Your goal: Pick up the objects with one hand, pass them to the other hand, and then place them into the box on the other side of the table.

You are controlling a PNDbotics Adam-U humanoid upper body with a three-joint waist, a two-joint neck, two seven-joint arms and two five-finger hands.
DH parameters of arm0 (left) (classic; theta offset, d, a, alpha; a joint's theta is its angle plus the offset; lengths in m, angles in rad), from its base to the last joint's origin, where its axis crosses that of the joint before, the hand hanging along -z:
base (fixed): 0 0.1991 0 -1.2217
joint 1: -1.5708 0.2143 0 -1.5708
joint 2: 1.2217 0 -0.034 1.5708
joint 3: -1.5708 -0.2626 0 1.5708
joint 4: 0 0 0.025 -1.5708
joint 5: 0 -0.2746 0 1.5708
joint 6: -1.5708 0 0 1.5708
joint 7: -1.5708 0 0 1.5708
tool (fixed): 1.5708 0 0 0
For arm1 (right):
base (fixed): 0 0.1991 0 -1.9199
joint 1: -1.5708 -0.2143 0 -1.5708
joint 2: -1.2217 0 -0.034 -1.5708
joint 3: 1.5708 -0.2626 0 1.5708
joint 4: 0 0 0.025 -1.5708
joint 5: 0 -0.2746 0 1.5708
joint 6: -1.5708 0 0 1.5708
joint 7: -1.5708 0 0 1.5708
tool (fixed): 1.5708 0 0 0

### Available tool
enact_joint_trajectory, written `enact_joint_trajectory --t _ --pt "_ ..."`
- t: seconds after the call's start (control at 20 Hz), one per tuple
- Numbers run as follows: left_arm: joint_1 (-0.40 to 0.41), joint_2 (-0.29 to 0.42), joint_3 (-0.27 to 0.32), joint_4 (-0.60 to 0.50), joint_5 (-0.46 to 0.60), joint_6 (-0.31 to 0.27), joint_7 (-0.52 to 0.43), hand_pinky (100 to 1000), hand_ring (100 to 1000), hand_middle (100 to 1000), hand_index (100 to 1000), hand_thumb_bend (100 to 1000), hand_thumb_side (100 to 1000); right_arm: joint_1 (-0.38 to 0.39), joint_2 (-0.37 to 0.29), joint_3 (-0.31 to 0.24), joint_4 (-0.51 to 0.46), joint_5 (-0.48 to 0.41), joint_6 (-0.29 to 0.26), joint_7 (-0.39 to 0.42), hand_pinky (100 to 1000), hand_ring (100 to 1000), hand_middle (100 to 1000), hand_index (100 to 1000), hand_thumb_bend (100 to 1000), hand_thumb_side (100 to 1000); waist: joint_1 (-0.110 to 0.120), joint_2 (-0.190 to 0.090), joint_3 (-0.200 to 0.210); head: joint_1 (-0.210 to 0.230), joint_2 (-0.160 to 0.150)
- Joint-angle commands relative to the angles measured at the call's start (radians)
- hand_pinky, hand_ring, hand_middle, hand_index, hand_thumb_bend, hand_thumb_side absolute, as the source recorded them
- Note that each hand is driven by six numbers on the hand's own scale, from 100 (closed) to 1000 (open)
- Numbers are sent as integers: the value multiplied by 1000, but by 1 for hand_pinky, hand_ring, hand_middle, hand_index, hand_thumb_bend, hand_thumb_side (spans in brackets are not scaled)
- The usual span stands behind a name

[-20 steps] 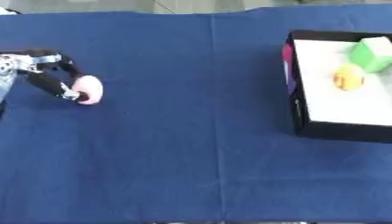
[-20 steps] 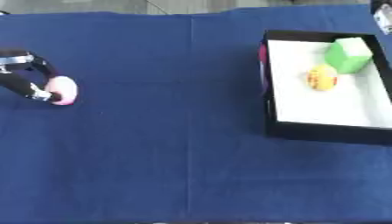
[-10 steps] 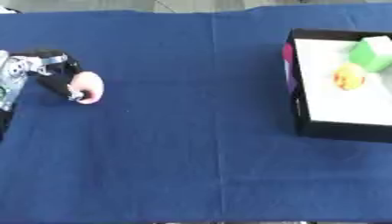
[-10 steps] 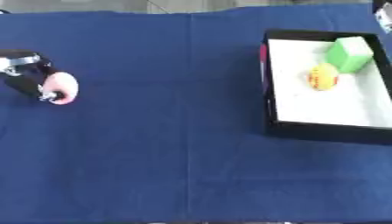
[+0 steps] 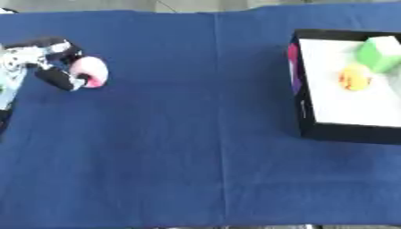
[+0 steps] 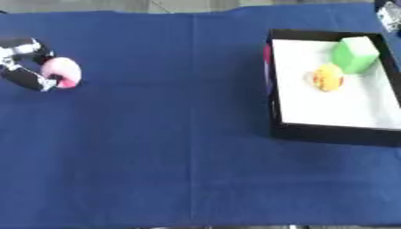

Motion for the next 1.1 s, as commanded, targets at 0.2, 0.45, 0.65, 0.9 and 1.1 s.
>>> enact_joint_trajectory --t 0.2,0.45,0.65,0.9,1.1 --pt "52 -16 -35 -269 15 48 222 765 583 457 568 100 199 -109 -59 63 -94 8 -20 122 1000 1000 1000 1000 100 100 -11 -33 7 -18 4" --pt "116 -147 -35 -338 -37 38 451 767 539 458 574 100 245 -225 -16 178 -117 27 -27 314 1000 1000 1000 1000 100 100 -25 -39 13 -30 -1" --pt "154 -227 -40 -329 -73 8 587 769 526 455 573 100 296 -307 51 258 -94 103 -50 436 1000 1000 1000 1000 100 100 -38 -44 15 -34 -1" --pt "185 -277 -55 -326 -97 -33 669 765 521 451 568 100 304 -387 151 336 -28 182 -70 518 1000 1000 1000 1000 100 100 -47 -48 27 -43 2" --pt "202 -306 -64 -328 -108 -56 711 765 515 445 561 100 322 -420 212 378 13 241 -87 535 1000 1000 1000 1000 100 100 -57 -51 39 -50 4"
